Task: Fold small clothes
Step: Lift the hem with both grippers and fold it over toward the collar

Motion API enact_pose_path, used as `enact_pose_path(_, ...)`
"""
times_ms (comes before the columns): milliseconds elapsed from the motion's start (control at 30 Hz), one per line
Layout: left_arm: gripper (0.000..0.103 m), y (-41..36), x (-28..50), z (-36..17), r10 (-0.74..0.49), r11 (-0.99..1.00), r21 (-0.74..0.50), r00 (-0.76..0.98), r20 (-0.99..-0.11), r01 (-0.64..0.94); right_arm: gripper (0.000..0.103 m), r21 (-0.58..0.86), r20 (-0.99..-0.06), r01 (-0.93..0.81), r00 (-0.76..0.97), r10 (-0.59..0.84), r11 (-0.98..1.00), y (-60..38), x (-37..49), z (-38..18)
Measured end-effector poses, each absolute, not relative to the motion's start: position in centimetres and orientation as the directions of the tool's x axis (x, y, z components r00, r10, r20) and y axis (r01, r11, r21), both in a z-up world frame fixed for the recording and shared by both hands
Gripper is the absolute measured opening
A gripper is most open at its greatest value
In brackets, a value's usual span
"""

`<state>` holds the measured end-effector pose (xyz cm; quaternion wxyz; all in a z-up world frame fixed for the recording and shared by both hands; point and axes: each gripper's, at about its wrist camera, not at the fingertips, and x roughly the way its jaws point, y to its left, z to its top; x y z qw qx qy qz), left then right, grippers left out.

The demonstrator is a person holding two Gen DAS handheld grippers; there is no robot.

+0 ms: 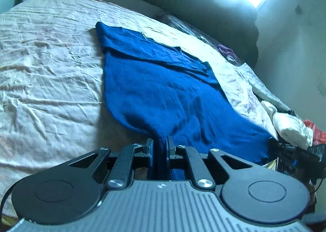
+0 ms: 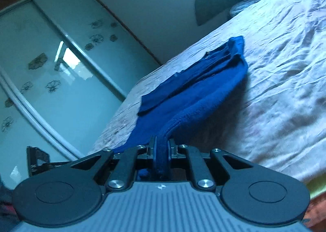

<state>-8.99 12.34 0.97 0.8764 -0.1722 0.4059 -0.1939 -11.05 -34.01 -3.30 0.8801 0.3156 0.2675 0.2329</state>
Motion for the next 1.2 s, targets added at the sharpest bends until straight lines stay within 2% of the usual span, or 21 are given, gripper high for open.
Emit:
enact_pose_path(133,0.011,11.8,-8.2,1.9,-0.499,0.853,-0.472,0.608,-0.617,0.221,0.01,0.671,-0.326,-0.218,0.772,0.546,0.708,-33.9,-9.7,-3.2)
enact_pose_path(333,0.011,10.9,-6.2,3.8,-0.481,0.866,-0.429,0.656,-0.582,0.255,0.01,0.614,-0.24,-0.289,0.819,0.522,0.735,-33.3,-7.4,-0.3)
enact_pose_path(633,0.011,11.0,-0.6,5.9,-0.414,0.892,-0.396,0.74,-0.53,0.216,0.01,0.543,-0.175,-0.281,0.884,0.434,0.791,-33.3,-1.3,2.6)
enact_pose_path(933,0.011,10.6,4.8,5.7,-0.374,0.911,-0.365,0.758,-0.535,0.191,0.01,0.545,-0.194,-0.194,0.917,0.348,0.816,-32.3,4.5,1.8)
enact_pose_path(1200,0.011,10.2,9.5,6.1,-0.348,0.92,-0.35,0.778,-0.523,0.176,0.01,0.49,-0.192,-0.149,0.943,0.273,0.859,-31.8,8.2,1.8)
